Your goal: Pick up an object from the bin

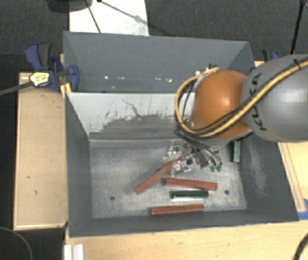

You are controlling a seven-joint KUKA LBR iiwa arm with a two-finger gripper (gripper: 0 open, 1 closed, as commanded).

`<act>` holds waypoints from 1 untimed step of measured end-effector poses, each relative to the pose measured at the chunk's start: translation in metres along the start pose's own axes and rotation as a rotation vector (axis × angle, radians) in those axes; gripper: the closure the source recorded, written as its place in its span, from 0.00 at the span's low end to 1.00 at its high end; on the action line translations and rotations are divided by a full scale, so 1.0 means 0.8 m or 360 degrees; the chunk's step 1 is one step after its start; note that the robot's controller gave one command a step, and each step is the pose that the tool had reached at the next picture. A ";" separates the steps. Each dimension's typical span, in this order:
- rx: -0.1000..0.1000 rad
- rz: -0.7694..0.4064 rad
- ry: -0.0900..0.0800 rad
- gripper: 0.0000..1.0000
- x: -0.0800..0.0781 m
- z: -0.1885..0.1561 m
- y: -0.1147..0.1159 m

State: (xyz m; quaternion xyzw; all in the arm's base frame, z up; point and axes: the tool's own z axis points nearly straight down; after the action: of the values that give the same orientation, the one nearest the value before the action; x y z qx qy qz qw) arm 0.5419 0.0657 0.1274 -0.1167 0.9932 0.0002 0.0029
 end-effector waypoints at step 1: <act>-0.0001 0.0001 0.0013 1.00 0.002 -0.018 0.000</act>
Offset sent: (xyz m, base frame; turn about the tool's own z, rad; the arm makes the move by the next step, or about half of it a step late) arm 0.0000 0.0000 0.0516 0.0000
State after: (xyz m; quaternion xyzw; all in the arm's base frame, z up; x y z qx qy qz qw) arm 0.5402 0.0655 0.1415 -0.1163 0.9932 0.0002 -0.0011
